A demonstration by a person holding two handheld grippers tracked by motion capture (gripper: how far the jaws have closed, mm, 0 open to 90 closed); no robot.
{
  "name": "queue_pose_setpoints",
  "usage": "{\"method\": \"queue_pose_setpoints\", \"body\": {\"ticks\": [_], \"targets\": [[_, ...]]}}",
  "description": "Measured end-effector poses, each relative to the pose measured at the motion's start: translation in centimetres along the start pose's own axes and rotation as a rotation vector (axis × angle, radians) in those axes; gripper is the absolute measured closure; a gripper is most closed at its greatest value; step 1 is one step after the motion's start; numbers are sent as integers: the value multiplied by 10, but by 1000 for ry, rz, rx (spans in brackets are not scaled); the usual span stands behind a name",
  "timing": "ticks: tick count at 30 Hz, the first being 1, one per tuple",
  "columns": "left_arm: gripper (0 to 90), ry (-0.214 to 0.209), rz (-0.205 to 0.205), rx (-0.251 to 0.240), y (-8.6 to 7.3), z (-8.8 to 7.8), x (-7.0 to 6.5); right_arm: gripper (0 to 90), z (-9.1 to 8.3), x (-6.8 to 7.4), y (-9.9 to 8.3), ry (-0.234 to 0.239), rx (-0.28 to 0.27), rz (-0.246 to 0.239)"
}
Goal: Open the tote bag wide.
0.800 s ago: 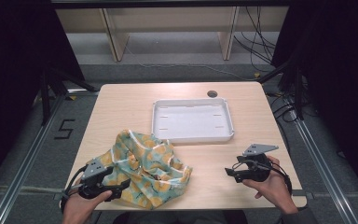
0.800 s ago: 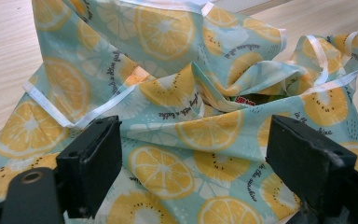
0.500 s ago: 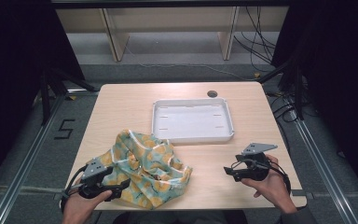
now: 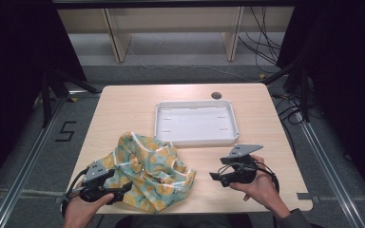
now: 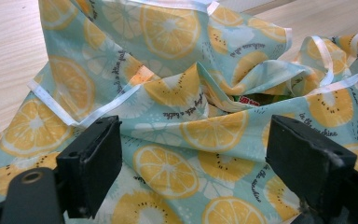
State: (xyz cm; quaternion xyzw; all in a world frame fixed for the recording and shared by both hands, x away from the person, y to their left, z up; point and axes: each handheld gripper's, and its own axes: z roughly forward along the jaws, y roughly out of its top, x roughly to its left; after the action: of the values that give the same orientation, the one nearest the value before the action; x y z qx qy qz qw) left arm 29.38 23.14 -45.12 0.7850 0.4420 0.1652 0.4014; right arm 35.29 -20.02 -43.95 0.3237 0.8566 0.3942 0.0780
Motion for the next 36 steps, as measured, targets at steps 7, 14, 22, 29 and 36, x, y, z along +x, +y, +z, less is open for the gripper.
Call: {"method": "queue_pose_setpoints", "body": {"ticks": [7,14,22,29,36], "targets": [[177,-5,-5,0,0,1,0,202,23,32,12,120,6,-73],[177,0,2,0,0,1,-1,189,58,66,28,202,58,-199],[177,-7,-2,0,0,1,0,226,96,82,39,210,93,-219],[177,-4,3,7,0,0,0,464,112,84,42,236,110,-212],[181,-1,-31,-27,-1,2,-2,880,116,72,39,257,152,-171]]}}
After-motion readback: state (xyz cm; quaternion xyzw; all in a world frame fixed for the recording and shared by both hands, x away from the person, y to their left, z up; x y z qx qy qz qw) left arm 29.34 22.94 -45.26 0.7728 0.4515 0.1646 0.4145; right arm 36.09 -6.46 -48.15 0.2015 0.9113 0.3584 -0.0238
